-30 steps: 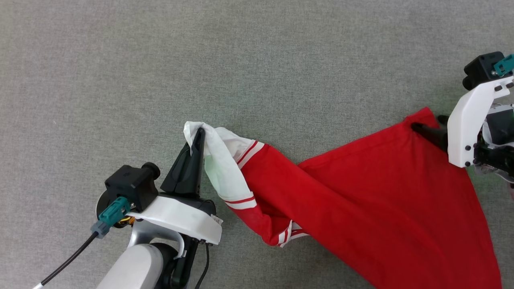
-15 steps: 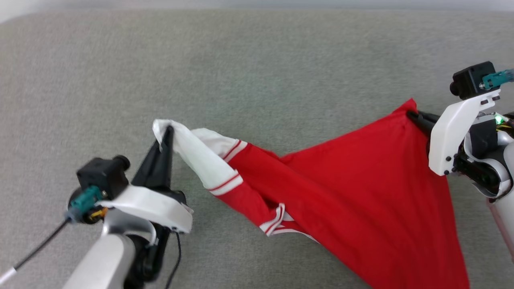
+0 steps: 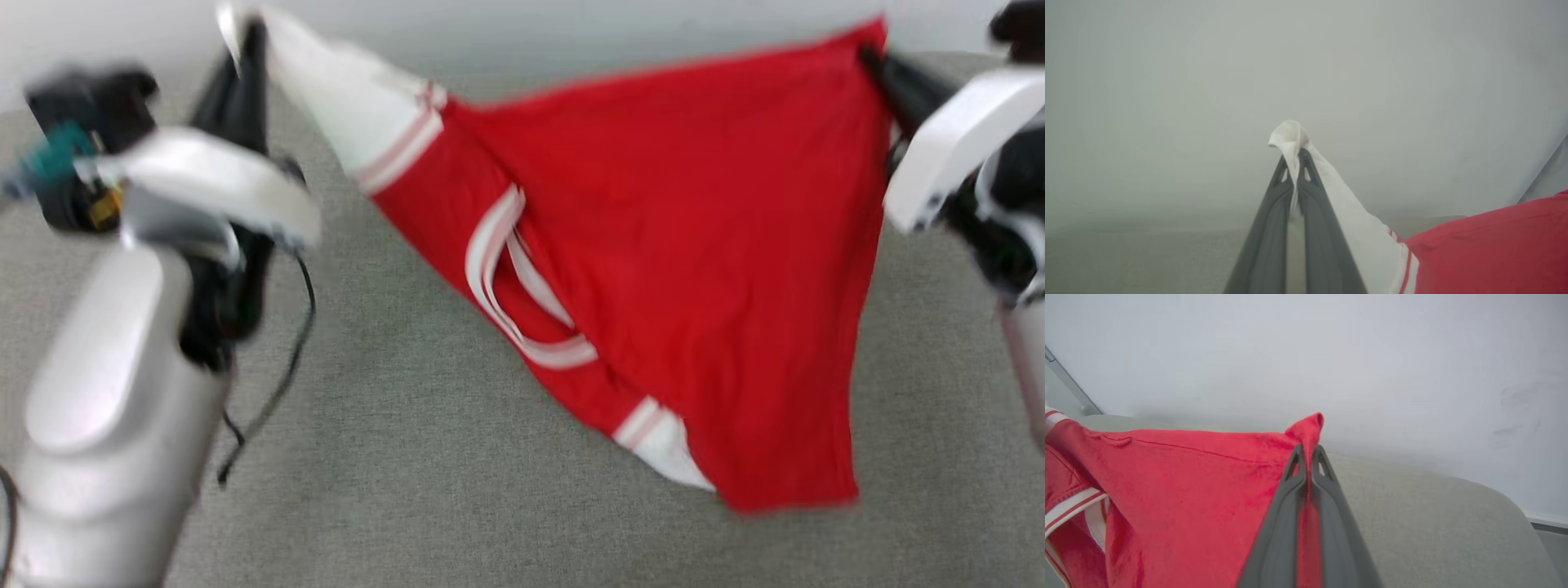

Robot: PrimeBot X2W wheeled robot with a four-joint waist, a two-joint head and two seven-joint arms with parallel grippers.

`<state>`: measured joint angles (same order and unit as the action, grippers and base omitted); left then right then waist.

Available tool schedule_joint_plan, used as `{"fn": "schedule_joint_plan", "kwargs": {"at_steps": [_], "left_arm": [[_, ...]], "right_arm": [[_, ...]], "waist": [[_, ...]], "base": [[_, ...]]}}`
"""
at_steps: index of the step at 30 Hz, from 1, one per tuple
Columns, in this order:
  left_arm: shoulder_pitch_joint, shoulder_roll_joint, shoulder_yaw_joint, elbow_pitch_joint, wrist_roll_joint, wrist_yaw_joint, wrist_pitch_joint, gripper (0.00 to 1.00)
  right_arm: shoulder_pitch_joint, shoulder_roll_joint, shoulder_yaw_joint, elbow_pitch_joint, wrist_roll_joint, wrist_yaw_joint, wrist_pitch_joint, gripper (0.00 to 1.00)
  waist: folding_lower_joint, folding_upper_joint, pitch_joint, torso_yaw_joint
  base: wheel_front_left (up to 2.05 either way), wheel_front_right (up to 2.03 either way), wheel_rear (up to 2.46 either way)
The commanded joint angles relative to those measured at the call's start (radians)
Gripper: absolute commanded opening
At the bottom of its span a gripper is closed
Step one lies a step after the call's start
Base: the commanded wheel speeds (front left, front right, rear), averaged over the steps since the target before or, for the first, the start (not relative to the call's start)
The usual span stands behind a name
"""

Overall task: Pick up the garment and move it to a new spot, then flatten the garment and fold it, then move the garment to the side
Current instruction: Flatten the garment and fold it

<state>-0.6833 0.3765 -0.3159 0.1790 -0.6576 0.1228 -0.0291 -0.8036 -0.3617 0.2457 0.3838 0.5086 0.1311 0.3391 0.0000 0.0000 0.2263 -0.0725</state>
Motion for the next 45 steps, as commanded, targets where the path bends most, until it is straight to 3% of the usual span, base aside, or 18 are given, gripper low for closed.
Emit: {"fn": "schedule_joint_plan", "kwargs": {"at_steps": [1,11,19,25,35,45], "left_arm": [[-0.083,0.006,0.01,0.043,0.01,-0.004,0.007,0.0],[-0.541,0.058,0.049,0.228,0.061,-0.006,0.042,0.0],[-0.854,0.101,0.037,0.258,0.12,-0.011,0.089,0.0],[-1.021,0.101,0.019,0.278,0.142,-0.023,0.131,0.0],[-1.114,0.102,0.012,0.357,0.136,-0.044,0.141,0.0],[-1.021,0.066,0.016,0.451,0.079,-0.087,0.1,0.0]], "right_arm": [[-0.058,0.011,-0.017,0.007,-0.016,-0.001,-0.017,0.0],[-0.395,0.01,-0.091,0.024,-0.042,-0.001,-0.073,0.0],[-0.657,-0.004,-0.121,0.028,-0.045,-0.001,-0.099,0.0],[-0.814,-0.015,-0.113,0.063,-0.046,-0.001,-0.103,0.0],[-0.967,-0.012,-0.045,0.202,-0.001,-0.001,-0.157,0.0],[-0.916,-0.013,0.081,0.352,0.073,-0.001,-0.21,0.0]], "waist": [[0.0,0.0,0.014,-0.002],[0.0,0.0,0.151,-0.016],[0.0,0.0,0.272,-0.028],[0.0,0.0,0.381,-0.018],[0.0,0.0,0.532,-0.025],[0.0,0.0,0.532,-0.013]], "base": [[0.0,0.0,0.0],[0.0,0.0,0.0],[0.0,0.0,0.0],[0.0,0.0,0.0],[0.0,0.0,0.0],[0.0,0.0,0.0]]}}
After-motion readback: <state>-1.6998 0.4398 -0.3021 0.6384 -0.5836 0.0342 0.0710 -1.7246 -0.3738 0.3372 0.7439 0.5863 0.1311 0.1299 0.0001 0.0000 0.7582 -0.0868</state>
